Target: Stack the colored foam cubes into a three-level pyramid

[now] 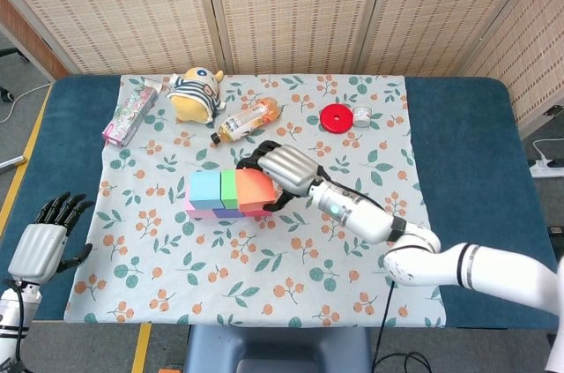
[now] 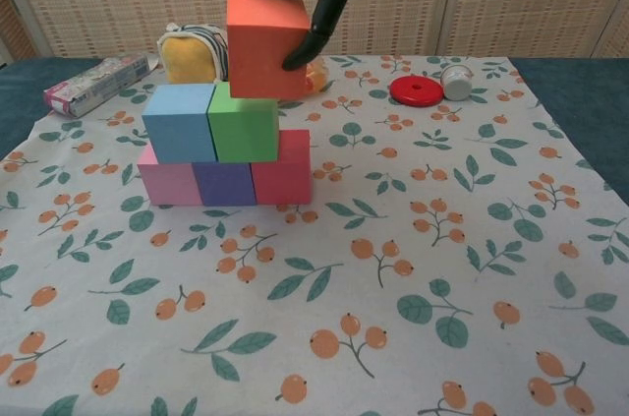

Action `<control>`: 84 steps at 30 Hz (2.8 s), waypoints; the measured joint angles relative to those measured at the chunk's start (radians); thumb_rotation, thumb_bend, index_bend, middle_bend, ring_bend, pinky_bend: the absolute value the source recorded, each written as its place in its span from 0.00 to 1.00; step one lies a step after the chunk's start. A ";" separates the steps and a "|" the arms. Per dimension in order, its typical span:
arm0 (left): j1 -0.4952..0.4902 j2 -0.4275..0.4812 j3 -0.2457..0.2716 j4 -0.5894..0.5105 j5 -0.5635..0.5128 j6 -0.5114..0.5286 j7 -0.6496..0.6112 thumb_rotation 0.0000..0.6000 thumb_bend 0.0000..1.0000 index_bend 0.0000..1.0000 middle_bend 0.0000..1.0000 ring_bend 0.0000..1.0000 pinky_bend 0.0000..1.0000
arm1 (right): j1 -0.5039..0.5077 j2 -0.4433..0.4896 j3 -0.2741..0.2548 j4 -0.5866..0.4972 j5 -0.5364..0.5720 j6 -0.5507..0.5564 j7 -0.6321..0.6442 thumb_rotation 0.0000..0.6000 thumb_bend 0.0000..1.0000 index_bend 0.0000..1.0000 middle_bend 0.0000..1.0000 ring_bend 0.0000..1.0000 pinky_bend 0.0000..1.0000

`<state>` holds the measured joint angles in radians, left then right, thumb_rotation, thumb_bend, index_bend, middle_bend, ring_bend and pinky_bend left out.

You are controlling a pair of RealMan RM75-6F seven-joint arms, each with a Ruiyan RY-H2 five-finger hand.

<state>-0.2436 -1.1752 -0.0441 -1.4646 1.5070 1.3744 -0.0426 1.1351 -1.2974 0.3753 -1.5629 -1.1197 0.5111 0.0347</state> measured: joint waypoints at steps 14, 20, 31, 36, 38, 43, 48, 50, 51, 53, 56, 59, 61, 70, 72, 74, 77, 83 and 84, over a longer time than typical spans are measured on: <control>0.005 -0.005 -0.002 0.009 -0.007 0.000 -0.014 1.00 0.32 0.17 0.10 0.03 0.12 | 0.192 -0.125 0.002 0.238 0.109 -0.121 0.011 1.00 0.12 0.31 0.33 0.16 0.13; 0.005 -0.012 -0.003 0.021 -0.014 -0.007 -0.024 1.00 0.32 0.17 0.10 0.03 0.12 | 0.247 -0.179 -0.015 0.325 0.134 -0.150 0.018 1.00 0.12 0.30 0.33 0.16 0.13; 0.005 -0.024 -0.005 0.046 -0.020 -0.013 -0.046 1.00 0.32 0.17 0.10 0.03 0.12 | 0.304 -0.212 -0.039 0.377 0.154 -0.171 0.026 1.00 0.12 0.28 0.32 0.16 0.13; 0.007 -0.029 -0.005 0.056 -0.021 -0.013 -0.054 1.00 0.32 0.17 0.10 0.03 0.12 | 0.320 -0.217 -0.056 0.386 0.176 -0.170 0.019 1.00 0.12 0.27 0.32 0.16 0.13; 0.008 -0.030 -0.004 0.060 -0.021 -0.013 -0.057 1.00 0.31 0.17 0.10 0.03 0.12 | 0.326 -0.219 -0.063 0.390 0.187 -0.169 0.015 1.00 0.12 0.26 0.32 0.16 0.13; 0.010 -0.033 -0.002 0.067 -0.022 -0.014 -0.065 1.00 0.32 0.17 0.10 0.03 0.12 | 0.341 -0.218 -0.079 0.392 0.221 -0.159 0.005 1.00 0.12 0.26 0.32 0.16 0.13; 0.010 -0.035 -0.002 0.072 -0.019 -0.013 -0.068 1.00 0.31 0.18 0.10 0.03 0.12 | 0.352 -0.212 -0.096 0.382 0.254 -0.149 -0.006 1.00 0.12 0.25 0.32 0.16 0.13; 0.010 -0.035 -0.002 0.073 -0.018 -0.013 -0.070 1.00 0.32 0.17 0.10 0.03 0.12 | 0.354 -0.207 -0.099 0.372 0.265 -0.139 -0.009 1.00 0.12 0.25 0.32 0.16 0.13; 0.010 -0.035 -0.002 0.074 -0.019 -0.013 -0.070 1.00 0.32 0.17 0.10 0.03 0.12 | 0.354 -0.204 -0.100 0.367 0.269 -0.135 -0.010 1.00 0.12 0.25 0.32 0.16 0.13; 0.010 -0.036 -0.002 0.075 -0.019 -0.014 -0.070 1.00 0.32 0.17 0.10 0.03 0.12 | 0.356 -0.197 -0.106 0.360 0.279 -0.129 -0.015 1.00 0.12 0.25 0.32 0.16 0.13; 0.009 -0.037 -0.003 0.077 -0.018 -0.014 -0.072 1.00 0.31 0.18 0.10 0.03 0.12 | 0.360 -0.194 -0.116 0.358 0.294 -0.129 -0.022 1.00 0.12 0.24 0.32 0.16 0.13; 0.009 -0.039 -0.003 0.079 -0.018 -0.014 -0.074 1.00 0.31 0.17 0.10 0.03 0.12 | 0.368 -0.193 -0.128 0.356 0.314 -0.128 -0.030 1.00 0.12 0.24 0.32 0.16 0.13; 0.009 -0.041 -0.002 0.081 -0.017 -0.014 -0.074 1.00 0.31 0.17 0.10 0.03 0.12 | 0.373 -0.195 -0.135 0.357 0.325 -0.126 -0.036 1.00 0.12 0.24 0.32 0.16 0.13; 0.010 -0.045 -0.001 0.089 -0.017 -0.016 -0.080 1.00 0.31 0.17 0.10 0.03 0.12 | 0.390 -0.202 -0.155 0.359 0.361 -0.113 -0.054 1.00 0.12 0.16 0.32 0.14 0.13; 0.010 -0.046 -0.001 0.091 -0.017 -0.015 -0.081 1.00 0.31 0.17 0.10 0.03 0.12 | 0.391 -0.202 -0.157 0.358 0.366 -0.111 -0.056 1.00 0.12 0.11 0.30 0.13 0.13; 0.010 -0.047 -0.002 0.092 -0.017 -0.015 -0.081 1.00 0.31 0.18 0.10 0.03 0.12 | 0.392 -0.202 -0.159 0.357 0.369 -0.106 -0.058 1.00 0.12 0.06 0.28 0.11 0.13; 0.010 -0.047 -0.002 0.093 -0.017 -0.015 -0.082 1.00 0.31 0.17 0.10 0.03 0.11 | 0.392 -0.202 -0.162 0.355 0.373 -0.102 -0.061 1.00 0.12 0.00 0.24 0.10 0.12; 0.010 -0.049 -0.001 0.094 -0.014 -0.014 -0.082 1.00 0.32 0.17 0.10 0.03 0.11 | 0.391 -0.200 -0.164 0.344 0.376 -0.091 -0.067 1.00 0.12 0.00 0.21 0.09 0.11; 0.010 -0.050 -0.001 0.095 -0.014 -0.014 -0.083 1.00 0.32 0.17 0.10 0.03 0.11 | 0.390 -0.199 -0.164 0.341 0.376 -0.089 -0.068 1.00 0.12 0.00 0.21 0.08 0.11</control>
<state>-0.2338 -1.2251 -0.0451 -1.3698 1.4927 1.3602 -0.1253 1.5253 -1.4967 0.2113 -1.2221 -0.7433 0.4219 -0.0335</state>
